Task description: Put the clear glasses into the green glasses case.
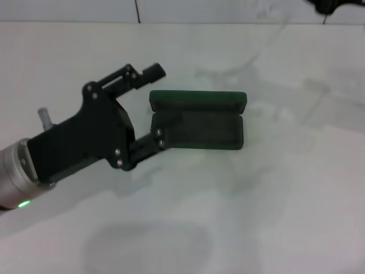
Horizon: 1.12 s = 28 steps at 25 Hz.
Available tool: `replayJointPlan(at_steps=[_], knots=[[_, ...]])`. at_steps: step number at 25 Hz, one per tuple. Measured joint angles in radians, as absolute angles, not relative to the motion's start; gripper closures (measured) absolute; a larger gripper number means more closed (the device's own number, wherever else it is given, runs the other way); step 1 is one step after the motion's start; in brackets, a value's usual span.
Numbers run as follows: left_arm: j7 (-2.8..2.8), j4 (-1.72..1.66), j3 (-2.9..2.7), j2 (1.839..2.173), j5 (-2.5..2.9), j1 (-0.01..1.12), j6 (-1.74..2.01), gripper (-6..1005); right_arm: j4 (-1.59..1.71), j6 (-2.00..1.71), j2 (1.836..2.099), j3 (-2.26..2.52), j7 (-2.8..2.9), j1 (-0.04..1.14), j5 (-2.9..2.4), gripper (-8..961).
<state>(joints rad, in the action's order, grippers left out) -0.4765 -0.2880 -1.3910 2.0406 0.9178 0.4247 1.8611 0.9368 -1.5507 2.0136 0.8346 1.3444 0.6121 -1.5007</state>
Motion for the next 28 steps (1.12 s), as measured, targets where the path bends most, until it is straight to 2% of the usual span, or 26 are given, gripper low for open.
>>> replayJointPlan(at_steps=[6, 14, 22, 28], knots=[[-0.477, -0.292, -1.397, 2.049, 1.071, 0.482, 1.859, 361, 0.858, -1.532, 2.019, 0.842, 1.271, 0.629, -1.382, 838], [-0.497, -0.286, -1.397, 2.083, 1.142, 0.562, 1.776, 361, 0.726, -1.567, 2.014, 0.944, 1.261, 0.723, -1.356, 839], [-0.504, -0.29, -1.392, 2.08, 1.145, 0.571, 1.759, 361, 0.725, -1.58, 1.997, 1.072, 1.355, 0.75, -1.424, 839], [-0.505, -0.291, -1.393, 2.077, 1.145, 0.574, 1.759, 361, 0.725, -1.586, 2.005, 1.074, 1.392, 0.775, -1.546, 839]])
